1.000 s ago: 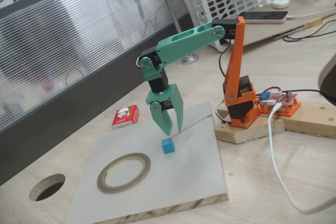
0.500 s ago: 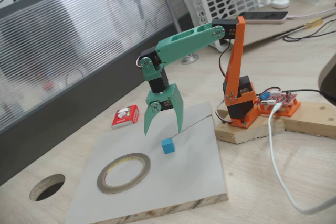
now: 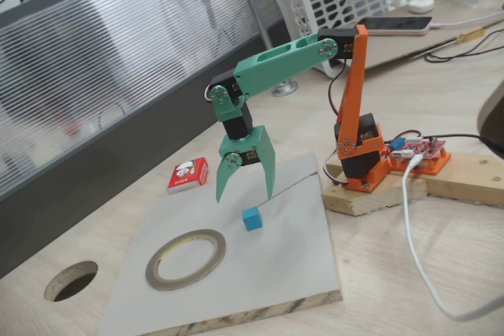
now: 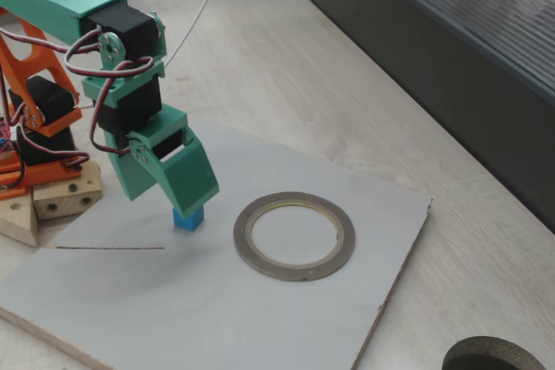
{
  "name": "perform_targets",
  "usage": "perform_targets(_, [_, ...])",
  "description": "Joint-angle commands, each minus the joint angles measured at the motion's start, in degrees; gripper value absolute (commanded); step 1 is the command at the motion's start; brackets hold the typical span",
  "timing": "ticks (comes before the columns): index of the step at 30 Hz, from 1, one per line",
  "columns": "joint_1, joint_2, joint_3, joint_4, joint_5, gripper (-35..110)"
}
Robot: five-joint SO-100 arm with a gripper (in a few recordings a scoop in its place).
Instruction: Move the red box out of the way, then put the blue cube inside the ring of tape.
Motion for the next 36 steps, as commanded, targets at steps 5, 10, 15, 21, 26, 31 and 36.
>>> perform_targets(5, [-0.3,2.6,0.8,0.2,0.2,67])
perform_targets(10, [-0.4,2.6,0.8,0.1,0.1,67])
perform_targets(15, [-0.4,2.5,1.0,0.1,0.1,67])
perform_targets(21, [-0.4,2.6,6.6,0.1,0.1,67])
perform_targets(26, [-0.4,2.6,7.2,0.1,0.1,67])
perform_targets(31, [-0.3,1.9,6.2,0.1,0.1,67])
perform_targets(36, [-0.3,1.7,6.0,0.1,0.1,67])
